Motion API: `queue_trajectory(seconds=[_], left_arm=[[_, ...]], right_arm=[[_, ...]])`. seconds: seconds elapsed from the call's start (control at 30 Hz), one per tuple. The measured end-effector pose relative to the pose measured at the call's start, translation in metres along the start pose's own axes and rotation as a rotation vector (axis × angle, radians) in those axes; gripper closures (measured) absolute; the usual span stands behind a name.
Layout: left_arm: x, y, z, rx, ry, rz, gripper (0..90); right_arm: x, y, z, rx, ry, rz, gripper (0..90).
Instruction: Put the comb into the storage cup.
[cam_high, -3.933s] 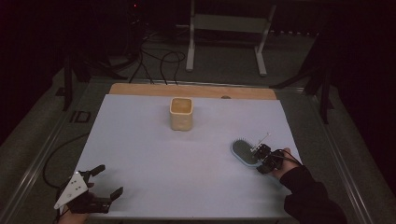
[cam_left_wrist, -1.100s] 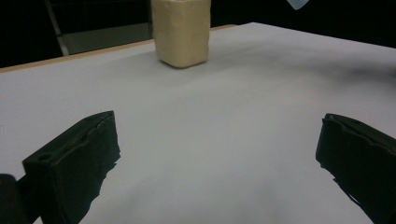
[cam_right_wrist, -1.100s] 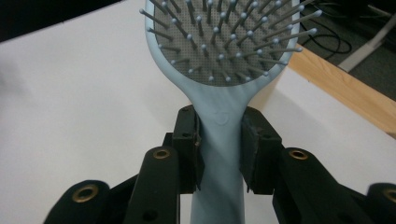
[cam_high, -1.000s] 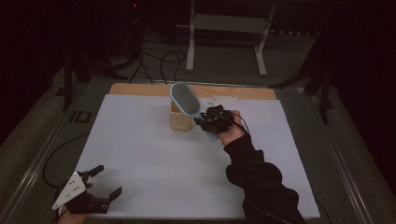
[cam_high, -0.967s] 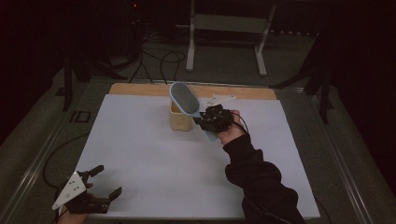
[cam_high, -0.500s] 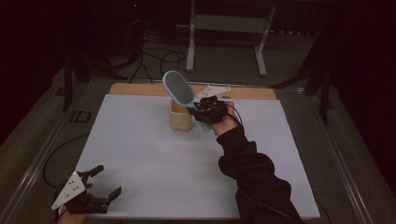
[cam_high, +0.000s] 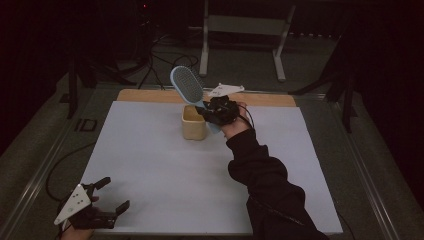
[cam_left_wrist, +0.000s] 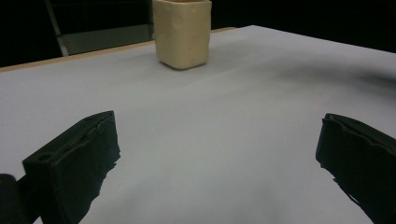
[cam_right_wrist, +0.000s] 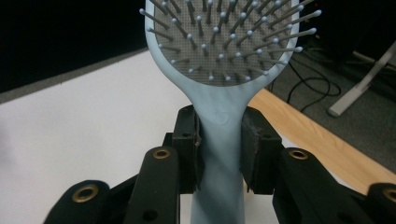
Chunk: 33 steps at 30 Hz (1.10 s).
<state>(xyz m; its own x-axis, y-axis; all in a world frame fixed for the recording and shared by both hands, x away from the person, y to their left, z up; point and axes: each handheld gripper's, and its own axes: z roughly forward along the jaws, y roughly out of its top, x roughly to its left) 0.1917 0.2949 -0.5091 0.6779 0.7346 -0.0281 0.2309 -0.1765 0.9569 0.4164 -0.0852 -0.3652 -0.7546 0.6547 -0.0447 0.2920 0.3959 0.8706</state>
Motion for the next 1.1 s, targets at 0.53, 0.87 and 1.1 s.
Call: queue_trajectory(seconds=[0.53, 0.87, 1.1], left_arm=[[0.000, 0.000, -0.001, -0.002, -0.005, 0.001, 0.0], [0.001, 0.000, -0.002, -0.008, -0.007, -0.001, 0.0], [0.001, 0.000, -0.002, -0.010, -0.008, -0.004, 0.0]], right_arm=[[0.003, 0.016, 0.018, -0.081, -0.017, 0.005, 70.5], [0.000, 0.030, 0.032, -0.116, -0.033, 0.027, 70.5], [-0.006, 0.033, 0.044, -0.147, -0.041, 0.053, 70.5]])
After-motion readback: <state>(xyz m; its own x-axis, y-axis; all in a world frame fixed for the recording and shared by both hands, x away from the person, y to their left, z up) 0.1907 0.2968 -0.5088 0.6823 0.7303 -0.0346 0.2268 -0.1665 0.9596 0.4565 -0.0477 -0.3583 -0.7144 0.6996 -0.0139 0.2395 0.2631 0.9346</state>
